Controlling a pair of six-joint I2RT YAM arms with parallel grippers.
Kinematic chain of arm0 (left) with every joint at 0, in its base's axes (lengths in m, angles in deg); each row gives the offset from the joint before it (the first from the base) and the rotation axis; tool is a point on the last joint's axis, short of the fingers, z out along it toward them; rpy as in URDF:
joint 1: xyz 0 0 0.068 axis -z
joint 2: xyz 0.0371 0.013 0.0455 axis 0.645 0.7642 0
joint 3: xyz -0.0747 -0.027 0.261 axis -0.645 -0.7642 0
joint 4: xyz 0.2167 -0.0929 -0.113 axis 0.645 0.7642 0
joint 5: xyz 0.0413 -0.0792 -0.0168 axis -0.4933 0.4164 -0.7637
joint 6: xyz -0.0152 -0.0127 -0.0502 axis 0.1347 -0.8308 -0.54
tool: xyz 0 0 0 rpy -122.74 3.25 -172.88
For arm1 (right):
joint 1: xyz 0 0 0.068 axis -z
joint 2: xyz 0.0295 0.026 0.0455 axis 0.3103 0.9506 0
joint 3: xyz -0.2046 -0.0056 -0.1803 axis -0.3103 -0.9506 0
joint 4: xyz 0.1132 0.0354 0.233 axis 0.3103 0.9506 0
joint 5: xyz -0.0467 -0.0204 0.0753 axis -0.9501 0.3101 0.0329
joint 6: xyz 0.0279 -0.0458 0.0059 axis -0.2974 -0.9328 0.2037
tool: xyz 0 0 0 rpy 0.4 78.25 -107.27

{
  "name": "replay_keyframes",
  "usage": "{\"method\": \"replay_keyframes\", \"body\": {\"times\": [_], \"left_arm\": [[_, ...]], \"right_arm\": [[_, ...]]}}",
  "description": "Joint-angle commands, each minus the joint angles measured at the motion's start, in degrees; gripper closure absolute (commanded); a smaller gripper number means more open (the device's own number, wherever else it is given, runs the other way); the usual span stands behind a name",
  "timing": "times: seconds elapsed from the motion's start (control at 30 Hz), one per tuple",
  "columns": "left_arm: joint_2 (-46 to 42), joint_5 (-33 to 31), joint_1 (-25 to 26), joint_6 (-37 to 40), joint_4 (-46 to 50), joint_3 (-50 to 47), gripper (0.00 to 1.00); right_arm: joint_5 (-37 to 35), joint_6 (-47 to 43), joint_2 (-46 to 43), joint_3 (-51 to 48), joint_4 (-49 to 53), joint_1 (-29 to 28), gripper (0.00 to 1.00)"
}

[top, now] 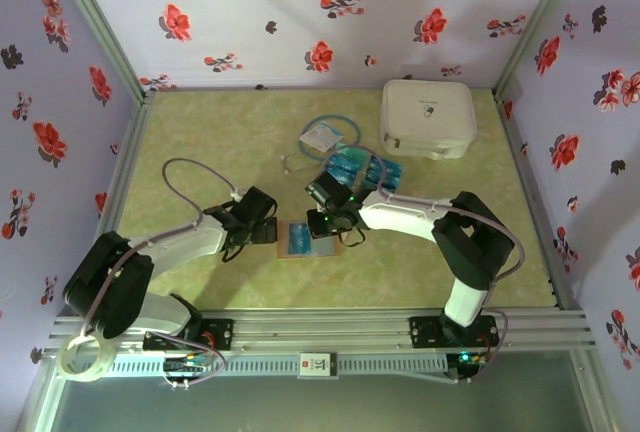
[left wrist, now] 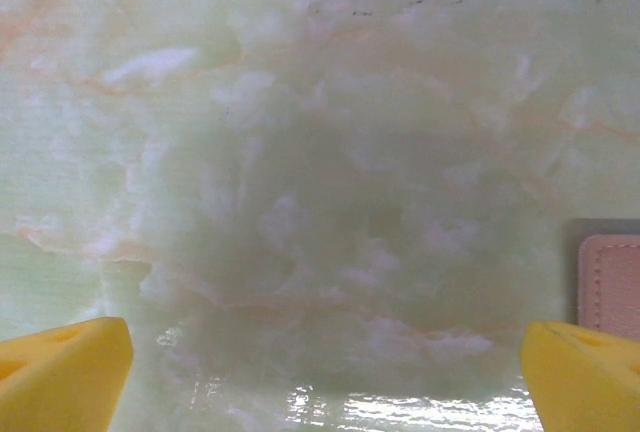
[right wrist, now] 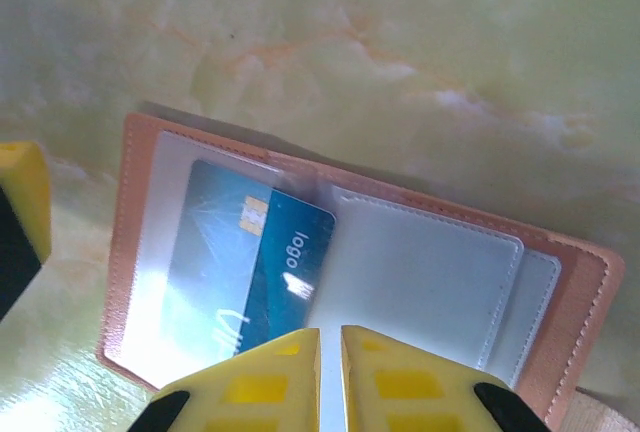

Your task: Put the credit cards into the card holder

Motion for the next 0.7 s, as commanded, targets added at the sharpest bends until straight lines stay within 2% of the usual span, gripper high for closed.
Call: {"method": "replay_keyframes", "body": {"times": [0.0,0.67], "left_arm": [[-0.9,0.5,-0.3,1.1,0.2,-1.1,0.00],[6.2,2.4,-0.3,1.8,-1.9,-0.1,0.00]], "right_arm": [[0.8,0.7,0.9,1.6,0.2,0.3,0.86],[3.7,2.5,6.1,2.7,-2.9,-0.1,0.87]]}}
